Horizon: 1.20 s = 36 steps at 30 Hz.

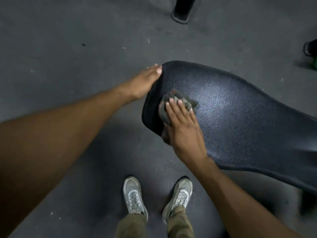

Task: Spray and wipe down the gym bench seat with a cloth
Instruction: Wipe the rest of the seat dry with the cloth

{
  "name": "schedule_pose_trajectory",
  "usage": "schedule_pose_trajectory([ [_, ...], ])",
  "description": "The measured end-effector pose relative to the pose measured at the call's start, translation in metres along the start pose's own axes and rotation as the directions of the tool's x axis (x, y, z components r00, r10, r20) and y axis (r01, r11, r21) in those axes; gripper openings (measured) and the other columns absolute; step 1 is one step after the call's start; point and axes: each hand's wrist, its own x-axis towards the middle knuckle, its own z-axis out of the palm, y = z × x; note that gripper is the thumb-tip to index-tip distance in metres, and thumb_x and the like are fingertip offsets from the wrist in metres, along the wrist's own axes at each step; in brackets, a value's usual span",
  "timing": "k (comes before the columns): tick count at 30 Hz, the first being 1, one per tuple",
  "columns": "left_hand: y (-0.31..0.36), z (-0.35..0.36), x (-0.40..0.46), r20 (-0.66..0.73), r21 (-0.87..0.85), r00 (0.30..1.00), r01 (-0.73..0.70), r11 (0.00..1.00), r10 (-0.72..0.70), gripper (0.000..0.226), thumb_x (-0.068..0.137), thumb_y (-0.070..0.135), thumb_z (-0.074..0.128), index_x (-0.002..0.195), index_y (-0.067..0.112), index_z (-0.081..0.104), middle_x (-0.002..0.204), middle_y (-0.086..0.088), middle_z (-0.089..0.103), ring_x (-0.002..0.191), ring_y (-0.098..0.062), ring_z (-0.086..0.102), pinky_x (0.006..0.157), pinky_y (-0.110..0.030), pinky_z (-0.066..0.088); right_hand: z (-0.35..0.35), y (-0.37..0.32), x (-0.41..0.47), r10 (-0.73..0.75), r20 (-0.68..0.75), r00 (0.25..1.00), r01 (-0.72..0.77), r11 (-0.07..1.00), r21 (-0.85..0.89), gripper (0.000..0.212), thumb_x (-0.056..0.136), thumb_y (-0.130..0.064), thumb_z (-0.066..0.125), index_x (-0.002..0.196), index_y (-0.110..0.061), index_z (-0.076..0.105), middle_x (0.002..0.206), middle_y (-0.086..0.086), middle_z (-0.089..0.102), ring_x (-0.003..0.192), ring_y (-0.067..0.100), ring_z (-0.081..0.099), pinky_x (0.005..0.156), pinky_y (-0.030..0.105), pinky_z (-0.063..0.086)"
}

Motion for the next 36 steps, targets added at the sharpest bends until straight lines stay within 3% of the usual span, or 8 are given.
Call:
schedule_pose_trajectory([
  [4,0.011,-0.006,0.020,0.093,0.001,0.994,0.049,0.999,-0.049,0.060,0.109,0.050,0.027,0.158,0.018,0.035,0.167,0.004,0.028,0.152,-0.007,0.024,0.112,-0.015,0.013,0.016,-0.022,0.049,0.061,-0.053,0.997,-0.059,0.998,0.032,0.056,0.103,-0.026,0.050,0.156,-0.011,0.043,0.167,0.006,0.036,0.158,0.028,0.023,0.129,0.046,0.012],
  [8,0.009,-0.010,0.019,0.136,0.043,0.990,0.018,0.999,-0.024,0.057,0.109,0.048,0.024,0.160,0.024,0.029,0.169,0.012,0.016,0.154,-0.004,0.013,0.112,-0.013,0.007,0.023,-0.040,0.041,-0.171,0.054,0.984,0.174,0.983,-0.061,0.058,0.096,-0.026,0.056,0.152,-0.012,0.051,0.161,0.004,0.046,0.154,0.028,0.033,0.128,0.046,0.014],
  [11,0.005,-0.010,0.017,0.179,0.040,0.984,-0.004,0.999,-0.003,0.054,0.111,0.044,0.022,0.161,0.027,0.023,0.170,0.014,0.006,0.155,-0.002,0.005,0.114,-0.014,0.002,0.017,-0.034,0.009,-0.250,0.127,0.960,0.262,0.961,-0.088,0.064,0.093,-0.028,0.044,0.156,-0.017,0.045,0.165,-0.001,0.040,0.156,0.023,0.030,0.128,0.043,0.012],
  [18,-0.010,-0.011,0.016,0.208,0.030,0.977,-0.046,0.998,0.039,0.051,0.111,0.040,0.025,0.161,0.029,0.023,0.170,0.017,0.005,0.153,0.001,0.005,0.105,-0.004,0.003,0.017,-0.037,0.004,-0.203,0.092,0.975,0.215,0.967,-0.140,0.061,0.095,-0.031,0.047,0.155,-0.020,0.046,0.166,-0.003,0.038,0.156,0.021,0.030,0.128,0.045,0.016],
  [23,-0.007,-0.016,0.016,0.205,0.068,0.977,-0.072,0.995,0.057,0.051,0.111,0.043,0.024,0.160,0.030,0.027,0.169,0.015,0.009,0.154,0.000,0.007,0.111,-0.010,0.002,0.033,-0.062,0.037,-0.302,0.109,0.947,0.314,0.942,-0.121,0.034,0.095,-0.026,0.057,0.122,-0.011,0.071,0.133,0.003,0.069,0.144,0.026,0.048,0.126,0.045,0.017],
  [28,-0.017,-0.011,0.011,0.213,0.191,0.974,-0.119,0.974,0.077,0.055,0.110,0.047,0.022,0.162,0.031,0.015,0.171,0.012,0.001,0.157,-0.009,-0.003,0.129,-0.039,-0.003,0.013,-0.020,-0.021,-0.340,0.161,0.927,0.361,0.924,-0.127,0.057,0.095,-0.033,0.053,0.150,-0.018,0.053,0.164,-0.006,0.041,0.156,0.018,0.029,0.128,0.044,0.017],
  [31,-0.029,0.004,0.000,0.163,0.189,0.982,-0.122,0.974,0.092,0.054,0.111,0.042,0.025,0.162,0.034,0.008,0.170,0.015,-0.006,0.157,-0.010,-0.008,0.128,-0.043,-0.005,0.002,0.029,-0.070,-0.258,0.153,0.954,0.279,0.951,-0.137,0.075,0.091,-0.035,0.060,0.161,-0.024,0.035,0.171,-0.008,0.025,0.160,0.018,0.015,0.127,0.048,0.019],
  [36,-0.045,0.037,-0.019,0.029,0.173,0.989,-0.151,0.973,0.148,0.061,0.110,0.041,0.029,0.162,0.035,-0.002,0.169,0.016,-0.015,0.155,-0.008,-0.015,0.127,-0.044,-0.009,-0.006,0.060,-0.090,0.164,-0.058,0.985,-0.163,0.986,0.017,0.058,0.102,-0.032,0.044,0.159,-0.021,0.038,0.167,-0.001,0.033,0.159,0.018,0.021,0.125,0.055,0.023],
])
